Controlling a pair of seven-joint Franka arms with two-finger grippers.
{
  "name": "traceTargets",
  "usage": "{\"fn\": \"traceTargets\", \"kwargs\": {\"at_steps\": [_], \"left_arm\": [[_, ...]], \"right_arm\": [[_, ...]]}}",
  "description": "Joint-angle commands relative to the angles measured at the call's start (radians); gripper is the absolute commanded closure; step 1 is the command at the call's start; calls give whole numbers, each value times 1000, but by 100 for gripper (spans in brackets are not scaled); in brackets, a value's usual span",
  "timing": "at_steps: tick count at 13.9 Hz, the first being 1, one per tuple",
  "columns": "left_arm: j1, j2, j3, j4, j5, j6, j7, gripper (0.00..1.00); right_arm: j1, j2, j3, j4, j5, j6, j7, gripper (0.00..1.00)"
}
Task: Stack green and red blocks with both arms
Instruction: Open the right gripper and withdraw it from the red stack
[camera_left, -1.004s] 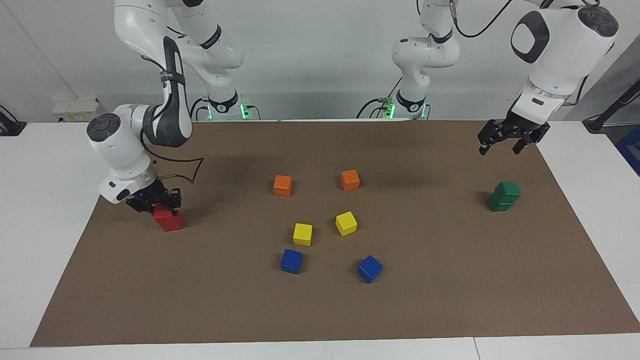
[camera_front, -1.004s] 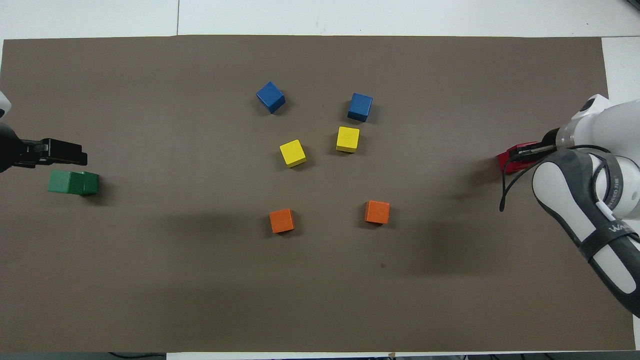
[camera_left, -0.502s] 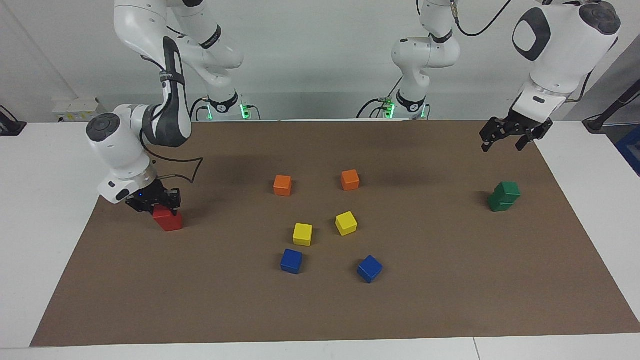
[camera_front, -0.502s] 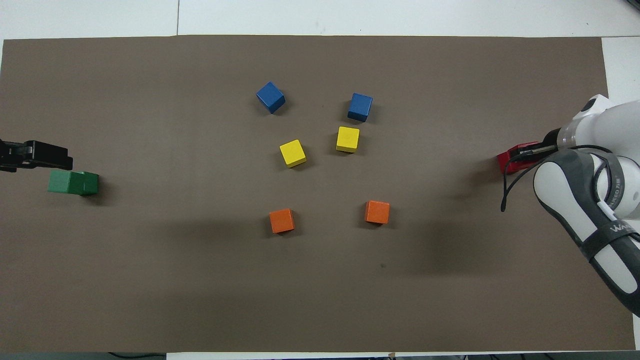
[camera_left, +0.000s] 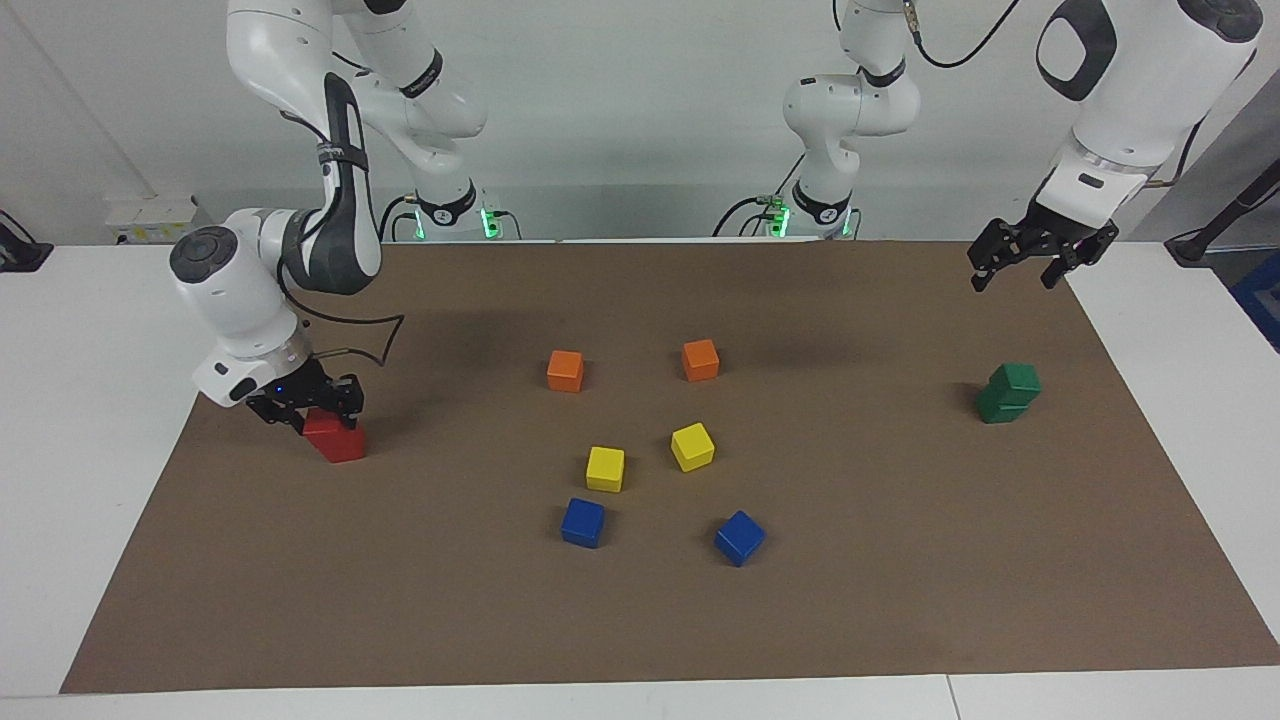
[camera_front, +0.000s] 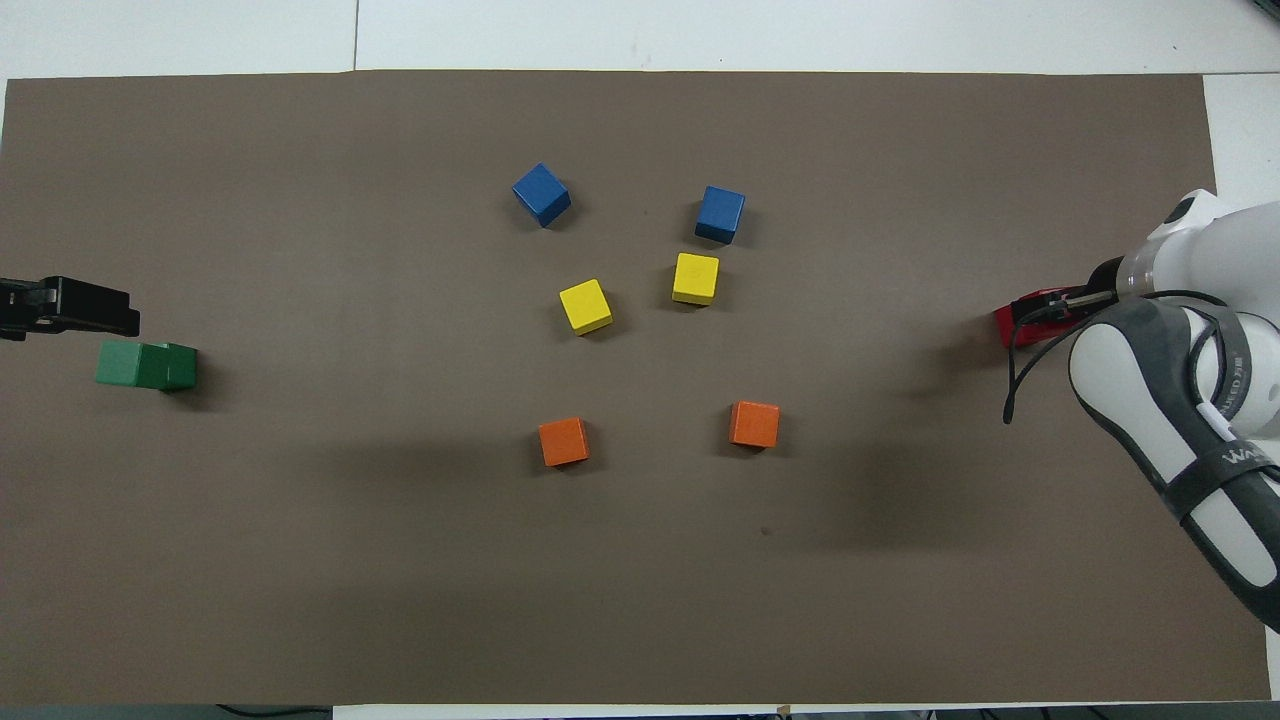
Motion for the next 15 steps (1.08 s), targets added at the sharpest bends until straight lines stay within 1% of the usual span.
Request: {"fn": "traceTargets", "kwargs": {"at_steps": [1,3,5,7,9,11,13,15], "left_arm": [[-11,19,6,20,19,15,-6,0],[-10,18,3,18,16,21,-10,0],[-10,18,3,20,15,27,-16,0],[-10,18,5,18,13,30,-14,0],[-10,15,5,18,15,27,-14,0],[-8,12,6,16,15,26,-14,0],[-7,9,6,12,15,26,-14,0],[-7,6,9,10,13,26,-11,0]], "right_arm": [[-5,-24,12,6,-7,-17,-22,0],[1,-30,17,61,5,-96,-11,0],[38,-71,18,107,6,-188,45,0],[85,-152,18,121,0,-322,110,0],[95,-240,21,137,-7,-446,145,0],[119,-307,26,147,-1,-529,174,0],[119,-328,24,193,8,-626,181,0],[115,-309,24,265,8,-664,179,0]]}}
